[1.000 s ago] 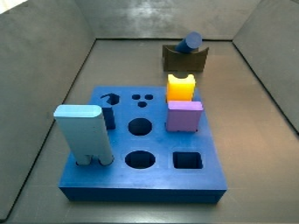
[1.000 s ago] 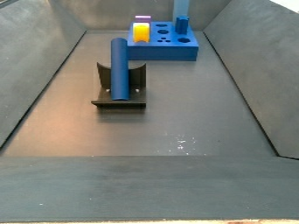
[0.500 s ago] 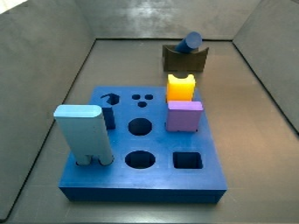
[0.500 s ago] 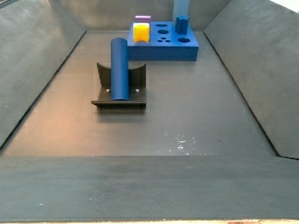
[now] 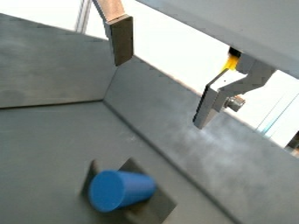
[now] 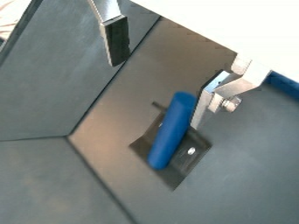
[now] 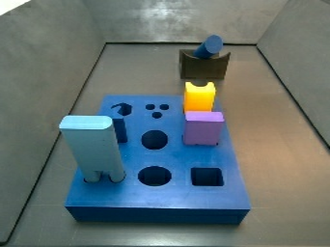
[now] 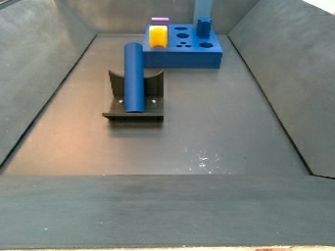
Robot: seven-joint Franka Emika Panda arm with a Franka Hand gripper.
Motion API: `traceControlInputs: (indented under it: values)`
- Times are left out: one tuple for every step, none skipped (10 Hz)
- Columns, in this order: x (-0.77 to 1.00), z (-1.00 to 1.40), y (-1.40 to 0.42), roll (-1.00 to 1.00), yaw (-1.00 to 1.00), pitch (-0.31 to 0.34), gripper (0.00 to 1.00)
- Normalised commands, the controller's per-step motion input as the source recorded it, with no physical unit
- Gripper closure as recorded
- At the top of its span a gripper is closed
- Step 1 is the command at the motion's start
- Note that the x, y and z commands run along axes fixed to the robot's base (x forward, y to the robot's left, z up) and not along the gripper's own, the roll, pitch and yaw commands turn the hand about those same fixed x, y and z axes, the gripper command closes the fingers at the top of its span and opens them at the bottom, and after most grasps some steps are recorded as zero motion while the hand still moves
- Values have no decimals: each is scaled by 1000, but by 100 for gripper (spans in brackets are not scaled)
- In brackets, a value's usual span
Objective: Pick up the round object. Move up. Place the round object on the fixture. Regrasp the round object. Move to above the board. Insert the round object.
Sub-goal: Regrasp the round object.
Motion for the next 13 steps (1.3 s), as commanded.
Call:
traceControlInputs:
  values:
    - [96,-8,-43,1000,89,174,0]
    - [98,-6,-46,964,136,212,0]
    - [103,-8,-50,773,159,202,0]
    - [107,-10,-50,648,179,188,0]
    - [107,-11,-53,400,206,159,0]
    - [100,-1,-39,213,230,118,0]
    - [89,4,-39,149,237,75,0]
    - [80,-5,-38,135,232,50,0]
    - [77,-6,-48,117,213,17,0]
    - [31,-1000,47,162,228,42,0]
    - [34,-1000,47,162,207,33,0]
    - [42,-1000,44,157,193,8,0]
    - [61,-1000,36,127,156,-62,0]
